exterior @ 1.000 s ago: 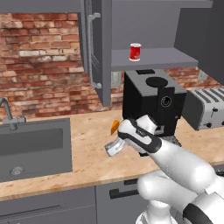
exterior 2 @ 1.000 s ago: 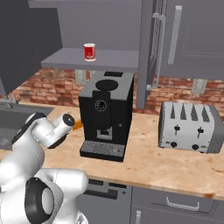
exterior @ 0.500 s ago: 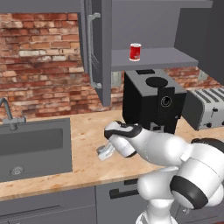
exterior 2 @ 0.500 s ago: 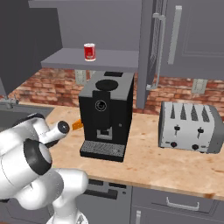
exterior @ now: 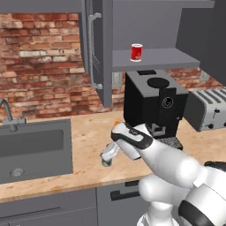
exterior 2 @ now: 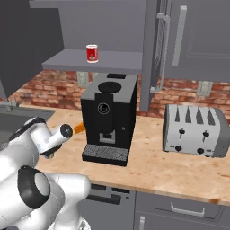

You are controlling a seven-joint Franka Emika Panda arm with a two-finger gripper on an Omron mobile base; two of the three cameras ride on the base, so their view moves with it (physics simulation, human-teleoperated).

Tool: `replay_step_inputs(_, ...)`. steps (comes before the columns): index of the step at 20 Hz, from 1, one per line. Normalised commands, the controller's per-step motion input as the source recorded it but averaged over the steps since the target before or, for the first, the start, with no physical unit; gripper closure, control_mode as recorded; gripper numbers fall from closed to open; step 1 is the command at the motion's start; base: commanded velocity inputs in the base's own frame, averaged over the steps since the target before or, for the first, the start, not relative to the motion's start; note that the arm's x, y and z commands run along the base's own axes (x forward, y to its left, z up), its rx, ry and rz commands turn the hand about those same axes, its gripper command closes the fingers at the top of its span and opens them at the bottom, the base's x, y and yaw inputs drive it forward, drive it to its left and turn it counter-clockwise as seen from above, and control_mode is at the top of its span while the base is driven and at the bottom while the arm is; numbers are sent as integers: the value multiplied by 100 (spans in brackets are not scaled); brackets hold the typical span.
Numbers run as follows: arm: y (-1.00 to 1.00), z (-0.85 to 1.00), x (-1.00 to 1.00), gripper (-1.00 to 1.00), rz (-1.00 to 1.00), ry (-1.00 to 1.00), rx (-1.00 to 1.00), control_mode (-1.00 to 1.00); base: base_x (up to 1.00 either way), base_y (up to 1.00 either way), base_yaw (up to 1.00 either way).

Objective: Restock the canned food cabinet by taking the new fresh canned food from the counter and placing it in the cabinet. Then, take the old canned food from the cabinet and place it on the counter.

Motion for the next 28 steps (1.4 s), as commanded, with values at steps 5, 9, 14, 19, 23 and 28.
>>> replay_step_inputs(5, -9, 100, -35, -100, -1, 0, 0, -100, 0, 0, 0)
replay_step_inputs(9, -58, 92, -97, -100, 0, -1, 1, -100, 0, 0, 0)
replay_step_inputs(14, -80, 83, -100, -100, 0, -1, 2, -100, 0, 0, 0)
replay_step_inputs(19, -65, 98, -100, -100, -1, 0, 0, -100, 0, 0, 0)
replay_step_inputs(23, -60, 100, -98, -100, -11, 0, 0, -100, 0, 0, 0)
replay_step_inputs(28, -28, 54, -54, -100, -2, -17, 3, -100, 0, 0, 0)
